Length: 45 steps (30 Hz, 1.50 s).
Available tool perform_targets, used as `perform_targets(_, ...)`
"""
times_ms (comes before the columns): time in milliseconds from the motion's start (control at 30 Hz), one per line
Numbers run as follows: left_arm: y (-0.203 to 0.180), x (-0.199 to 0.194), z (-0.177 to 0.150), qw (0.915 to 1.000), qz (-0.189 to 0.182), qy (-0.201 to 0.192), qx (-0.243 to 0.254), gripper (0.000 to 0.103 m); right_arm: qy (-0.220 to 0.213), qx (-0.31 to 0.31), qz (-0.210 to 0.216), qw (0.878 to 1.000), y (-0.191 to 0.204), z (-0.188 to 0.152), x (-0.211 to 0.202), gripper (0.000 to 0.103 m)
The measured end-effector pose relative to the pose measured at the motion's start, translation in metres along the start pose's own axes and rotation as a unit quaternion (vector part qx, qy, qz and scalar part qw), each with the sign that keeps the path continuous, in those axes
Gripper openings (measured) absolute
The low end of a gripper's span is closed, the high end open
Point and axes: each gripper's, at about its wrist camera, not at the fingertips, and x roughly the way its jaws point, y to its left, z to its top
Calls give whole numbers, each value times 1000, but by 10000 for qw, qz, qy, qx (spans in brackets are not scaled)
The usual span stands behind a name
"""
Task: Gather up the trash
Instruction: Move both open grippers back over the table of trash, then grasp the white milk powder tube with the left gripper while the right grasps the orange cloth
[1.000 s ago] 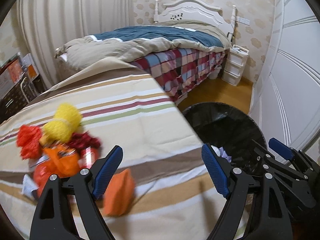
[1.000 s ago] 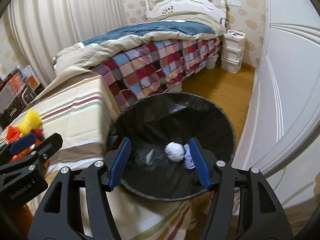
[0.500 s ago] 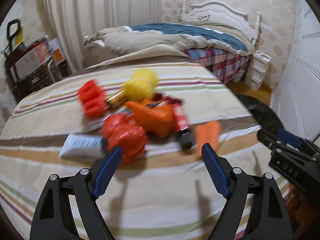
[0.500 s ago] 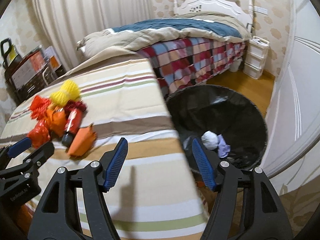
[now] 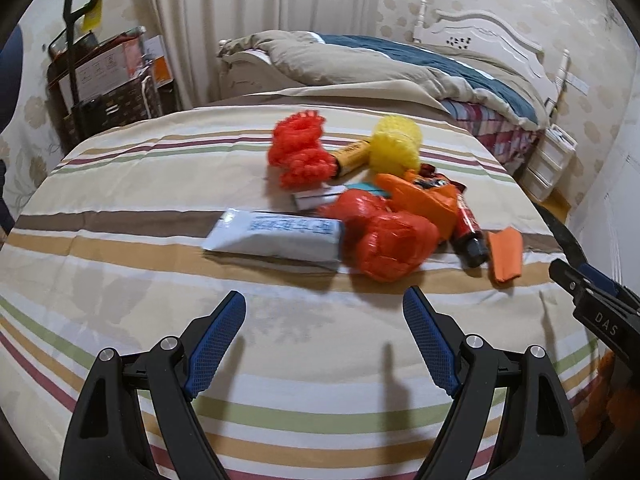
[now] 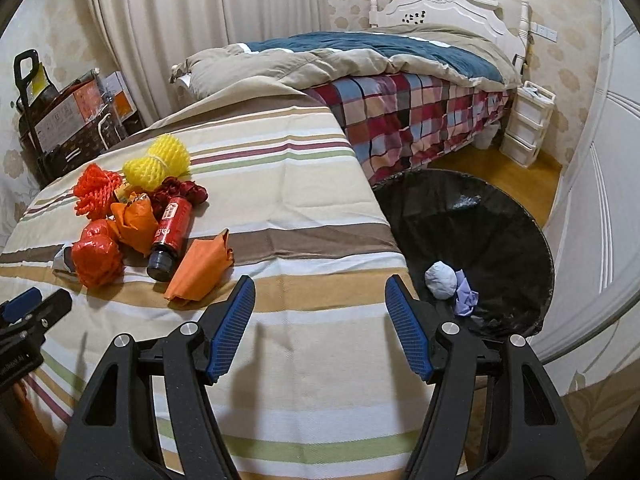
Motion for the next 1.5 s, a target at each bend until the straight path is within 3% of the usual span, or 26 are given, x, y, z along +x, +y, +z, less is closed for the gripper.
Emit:
perform_targets(500, 31, 2, 29, 9991, 191, -73, -377, 81, 138, -123, 79, 9998, 18, 16, 21, 66)
perform_targets(733, 41, 26, 49, 9974, 400, -13, -592, 81, 232, -175, 66, 9996, 22, 16, 27, 66)
perform_targets(1033, 46, 40, 26, 9971, 429, 456, -444, 81, 208, -157, 68, 9996, 21, 16, 27, 67)
perform_targets(1267, 56, 33, 21, 9967, 446, 485, -482, 81, 189, -164, 88, 9996, 21, 15, 25, 68)
perform_targets(1433, 44, 37, 23, 9981, 367, 464, -176, 81, 168, -171, 84, 9997, 22, 15, 24, 68)
perform_targets(1500, 41, 37, 22, 9984, 319, 464, -69, 75, 167, -177, 84, 9997, 22, 15, 24, 68)
